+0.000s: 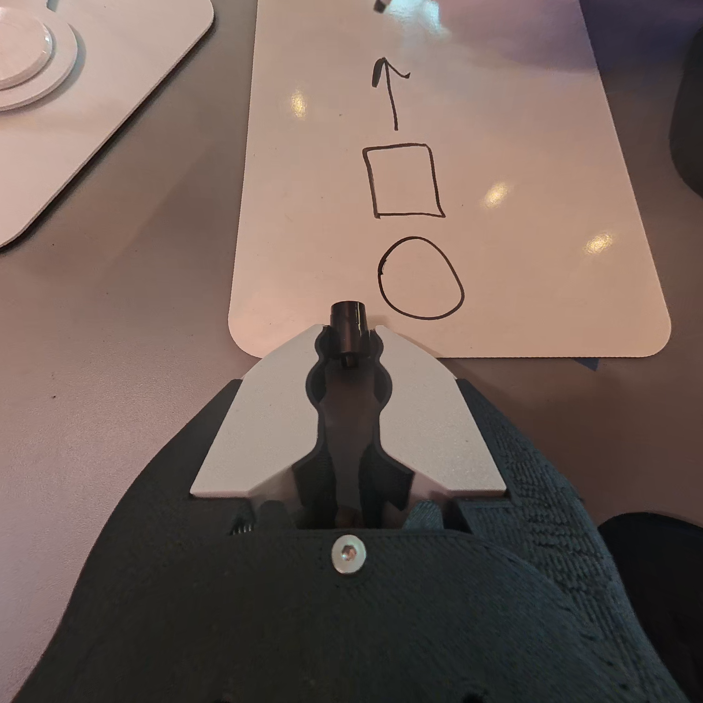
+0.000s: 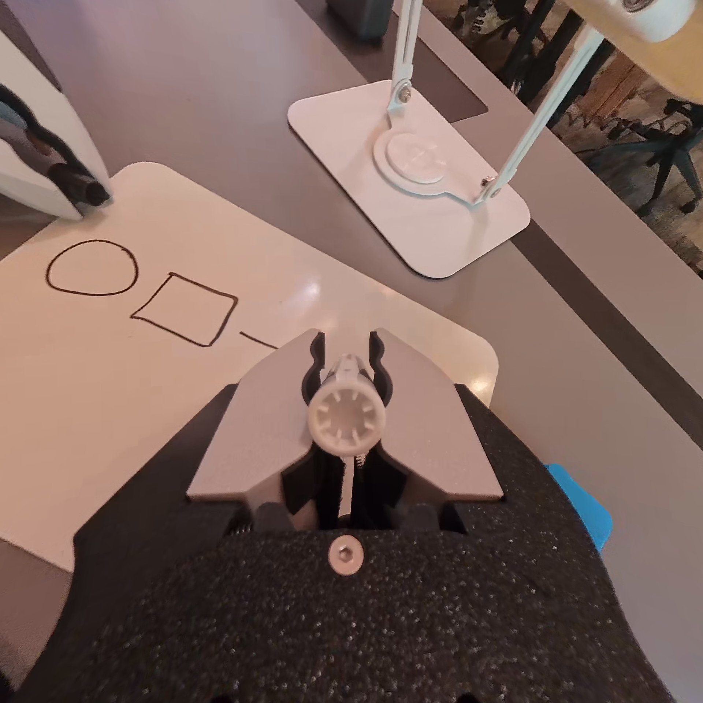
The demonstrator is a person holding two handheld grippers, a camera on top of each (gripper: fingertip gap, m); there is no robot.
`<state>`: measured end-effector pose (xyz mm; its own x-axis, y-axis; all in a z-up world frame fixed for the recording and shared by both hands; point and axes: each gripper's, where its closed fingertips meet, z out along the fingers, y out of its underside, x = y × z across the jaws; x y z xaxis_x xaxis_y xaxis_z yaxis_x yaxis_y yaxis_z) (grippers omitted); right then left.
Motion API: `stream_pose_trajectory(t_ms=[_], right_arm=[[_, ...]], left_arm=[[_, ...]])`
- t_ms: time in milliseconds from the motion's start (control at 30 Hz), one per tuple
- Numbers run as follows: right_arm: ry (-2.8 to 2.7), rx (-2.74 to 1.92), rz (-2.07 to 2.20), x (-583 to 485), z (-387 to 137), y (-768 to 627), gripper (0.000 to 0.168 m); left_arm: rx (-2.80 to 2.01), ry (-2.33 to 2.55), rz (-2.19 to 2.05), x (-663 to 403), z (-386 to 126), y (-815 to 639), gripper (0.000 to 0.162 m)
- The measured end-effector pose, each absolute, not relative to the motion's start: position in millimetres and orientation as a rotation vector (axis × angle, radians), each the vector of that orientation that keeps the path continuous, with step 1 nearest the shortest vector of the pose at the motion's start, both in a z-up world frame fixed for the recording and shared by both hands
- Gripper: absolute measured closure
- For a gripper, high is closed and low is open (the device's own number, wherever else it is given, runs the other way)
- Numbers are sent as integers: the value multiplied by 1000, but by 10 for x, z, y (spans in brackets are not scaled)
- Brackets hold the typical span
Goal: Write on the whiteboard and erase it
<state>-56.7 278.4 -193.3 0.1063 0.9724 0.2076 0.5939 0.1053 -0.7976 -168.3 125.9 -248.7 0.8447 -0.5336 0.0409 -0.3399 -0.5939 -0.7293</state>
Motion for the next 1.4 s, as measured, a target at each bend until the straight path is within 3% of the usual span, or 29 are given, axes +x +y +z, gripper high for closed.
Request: stream_pose_trajectory(t_ms=[900,1400], right_arm=[[-1579,-1623,562,-656,-2067,3008,145],[-1528,-1706,499,-149,-2121,3034,145]], left_arm=[[-2253,639,-338,-1672,-2489,1256,141],[-2254,641,-334,-1665,-2492,1257,141]])
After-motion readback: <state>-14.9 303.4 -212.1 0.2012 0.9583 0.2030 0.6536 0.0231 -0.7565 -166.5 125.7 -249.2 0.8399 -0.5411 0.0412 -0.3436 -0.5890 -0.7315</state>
